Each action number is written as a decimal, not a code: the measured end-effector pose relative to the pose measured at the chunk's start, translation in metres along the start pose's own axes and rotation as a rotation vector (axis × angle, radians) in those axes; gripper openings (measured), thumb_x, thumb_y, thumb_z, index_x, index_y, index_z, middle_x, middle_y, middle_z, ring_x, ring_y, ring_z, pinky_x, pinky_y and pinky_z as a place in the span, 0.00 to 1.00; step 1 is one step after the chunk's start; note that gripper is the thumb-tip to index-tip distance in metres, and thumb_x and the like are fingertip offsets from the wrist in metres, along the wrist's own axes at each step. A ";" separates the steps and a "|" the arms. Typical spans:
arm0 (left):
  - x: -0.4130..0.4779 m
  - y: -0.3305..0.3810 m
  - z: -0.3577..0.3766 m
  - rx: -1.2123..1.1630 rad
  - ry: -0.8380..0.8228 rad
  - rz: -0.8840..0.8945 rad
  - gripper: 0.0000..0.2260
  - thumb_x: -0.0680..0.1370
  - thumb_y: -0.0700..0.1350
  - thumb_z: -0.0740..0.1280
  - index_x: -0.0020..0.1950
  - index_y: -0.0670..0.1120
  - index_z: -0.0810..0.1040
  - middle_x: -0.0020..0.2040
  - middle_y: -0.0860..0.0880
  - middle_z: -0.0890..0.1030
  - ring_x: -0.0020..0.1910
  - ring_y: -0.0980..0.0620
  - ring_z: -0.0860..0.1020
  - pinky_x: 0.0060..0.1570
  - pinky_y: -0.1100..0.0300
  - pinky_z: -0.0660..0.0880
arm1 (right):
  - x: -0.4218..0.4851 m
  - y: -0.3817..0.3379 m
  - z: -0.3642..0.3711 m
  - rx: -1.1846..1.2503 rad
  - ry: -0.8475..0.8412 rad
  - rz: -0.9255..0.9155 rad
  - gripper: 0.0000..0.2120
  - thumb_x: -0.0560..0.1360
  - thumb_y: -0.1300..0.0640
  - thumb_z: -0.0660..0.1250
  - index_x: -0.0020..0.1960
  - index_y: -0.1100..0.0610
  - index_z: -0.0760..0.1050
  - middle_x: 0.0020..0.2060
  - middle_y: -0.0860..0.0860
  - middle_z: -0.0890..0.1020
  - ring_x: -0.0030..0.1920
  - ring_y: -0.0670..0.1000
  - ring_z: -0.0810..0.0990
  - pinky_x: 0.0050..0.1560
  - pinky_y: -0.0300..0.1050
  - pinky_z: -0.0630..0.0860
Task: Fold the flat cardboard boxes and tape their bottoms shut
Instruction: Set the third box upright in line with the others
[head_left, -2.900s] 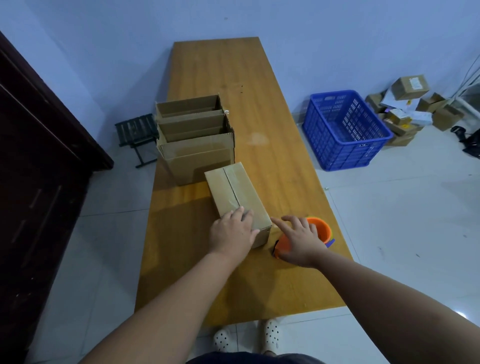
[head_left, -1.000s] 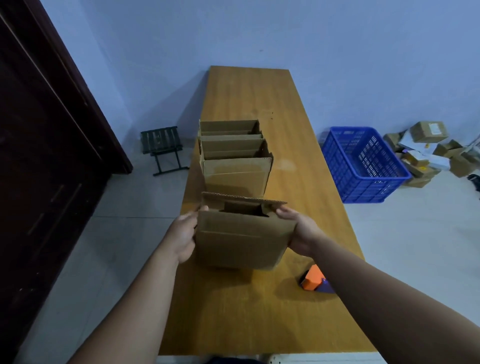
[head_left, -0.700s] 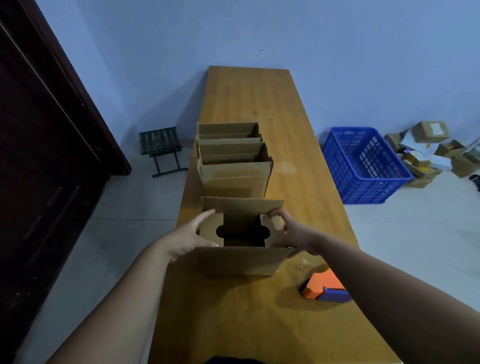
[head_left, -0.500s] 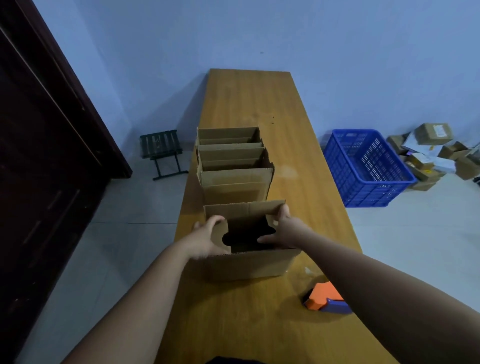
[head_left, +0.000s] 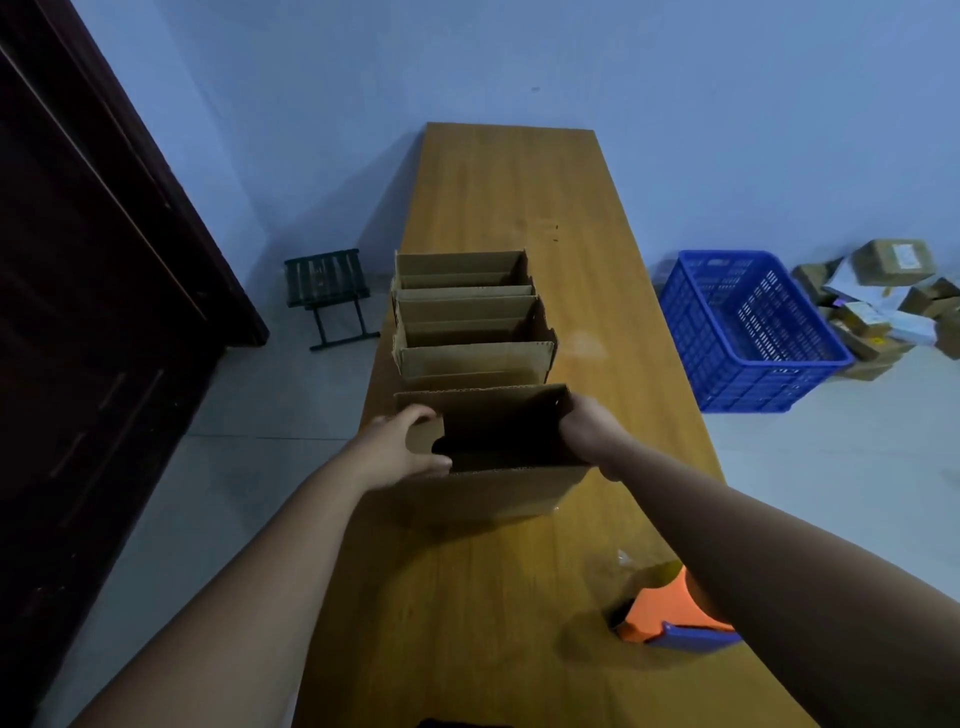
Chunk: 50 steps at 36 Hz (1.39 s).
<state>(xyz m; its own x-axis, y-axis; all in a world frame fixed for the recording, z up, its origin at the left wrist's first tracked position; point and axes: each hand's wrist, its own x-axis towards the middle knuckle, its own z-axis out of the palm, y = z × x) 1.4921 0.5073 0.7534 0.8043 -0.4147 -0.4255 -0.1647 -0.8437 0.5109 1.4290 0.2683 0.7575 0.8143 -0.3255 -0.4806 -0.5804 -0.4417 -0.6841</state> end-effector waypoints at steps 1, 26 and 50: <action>0.002 0.003 -0.002 0.047 0.026 0.005 0.32 0.73 0.56 0.71 0.74 0.57 0.62 0.71 0.44 0.65 0.63 0.44 0.71 0.55 0.54 0.74 | 0.002 -0.001 0.000 -0.003 0.011 0.001 0.14 0.81 0.57 0.52 0.60 0.56 0.73 0.53 0.55 0.79 0.52 0.55 0.78 0.52 0.51 0.77; 0.002 0.014 0.007 -0.104 0.005 0.028 0.14 0.80 0.42 0.63 0.59 0.56 0.62 0.72 0.44 0.62 0.47 0.51 0.75 0.33 0.68 0.67 | 0.017 -0.002 -0.021 0.057 -0.107 0.063 0.17 0.81 0.62 0.52 0.69 0.56 0.66 0.56 0.58 0.77 0.52 0.57 0.80 0.40 0.48 0.80; 0.027 -0.024 -0.003 -1.216 0.497 -0.131 0.30 0.78 0.67 0.39 0.72 0.58 0.68 0.74 0.55 0.65 0.74 0.52 0.61 0.73 0.47 0.54 | 0.056 -0.009 -0.017 0.611 0.357 -0.045 0.29 0.81 0.37 0.48 0.69 0.56 0.70 0.61 0.52 0.77 0.61 0.51 0.76 0.65 0.54 0.72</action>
<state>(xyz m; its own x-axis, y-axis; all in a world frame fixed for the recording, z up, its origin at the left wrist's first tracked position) 1.5196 0.5172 0.7322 0.9405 0.0342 -0.3380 0.3344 0.0825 0.9388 1.4794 0.2396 0.7459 0.7234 -0.6181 -0.3076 -0.3516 0.0536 -0.9346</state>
